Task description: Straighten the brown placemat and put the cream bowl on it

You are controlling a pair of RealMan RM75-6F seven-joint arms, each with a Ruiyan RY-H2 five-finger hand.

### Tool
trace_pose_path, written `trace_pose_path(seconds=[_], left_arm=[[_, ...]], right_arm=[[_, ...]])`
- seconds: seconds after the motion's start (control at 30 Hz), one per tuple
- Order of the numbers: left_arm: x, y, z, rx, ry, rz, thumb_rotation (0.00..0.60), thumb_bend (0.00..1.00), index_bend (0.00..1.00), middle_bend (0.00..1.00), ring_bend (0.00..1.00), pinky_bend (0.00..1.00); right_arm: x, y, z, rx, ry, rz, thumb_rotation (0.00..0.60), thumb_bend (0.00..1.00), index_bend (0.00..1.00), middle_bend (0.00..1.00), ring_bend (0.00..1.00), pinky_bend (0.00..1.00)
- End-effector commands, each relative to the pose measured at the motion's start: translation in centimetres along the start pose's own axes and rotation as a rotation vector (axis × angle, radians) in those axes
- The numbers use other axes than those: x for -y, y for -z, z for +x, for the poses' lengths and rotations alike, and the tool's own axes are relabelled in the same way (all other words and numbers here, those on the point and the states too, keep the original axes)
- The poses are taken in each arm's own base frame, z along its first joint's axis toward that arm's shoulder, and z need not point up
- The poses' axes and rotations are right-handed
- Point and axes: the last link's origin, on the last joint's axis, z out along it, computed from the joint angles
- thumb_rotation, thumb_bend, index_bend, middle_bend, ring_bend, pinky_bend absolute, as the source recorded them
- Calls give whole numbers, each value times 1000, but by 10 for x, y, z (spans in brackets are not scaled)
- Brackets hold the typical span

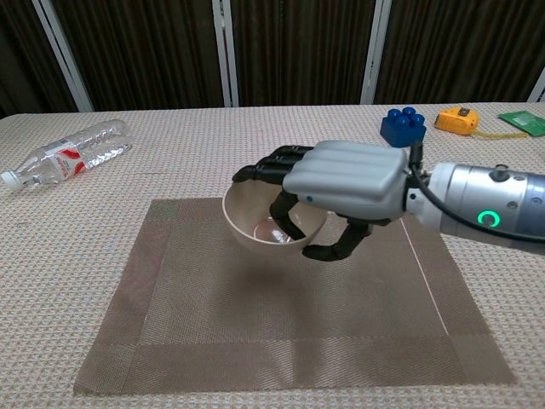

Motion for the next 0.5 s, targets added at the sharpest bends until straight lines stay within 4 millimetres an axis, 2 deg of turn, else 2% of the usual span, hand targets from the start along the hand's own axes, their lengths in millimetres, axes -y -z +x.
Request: trace_pose_path(seconds=[0.03,0.33,0.37,0.43,0.5], left_arm=[[1,0,1,1,2,2,600,40,0,0,0,0],[2,1,1,9,8,3,600,40,0,0,0,0],[2,1,1,10,7,2,600,40,0,0,0,0],[1,1,0,12,6,-1,600,39,0,0,0,0],[-1,2,-1,13,4,-6,600,39,0,0,0,0]], right_arm=[[5,-9,-6,16,20,3,600,331,668,0,0,0],[0,-5,-19,47,42,-23,600,327,647,0,0,0],[-1,-4,-20,50,44,-25,600,296,592,0,0,0],[-2,-1,-23,55,45,-28,600,162,387,0,0,0],[-4,2,-24,66,51,-23,600,16,94,0,0,0]])
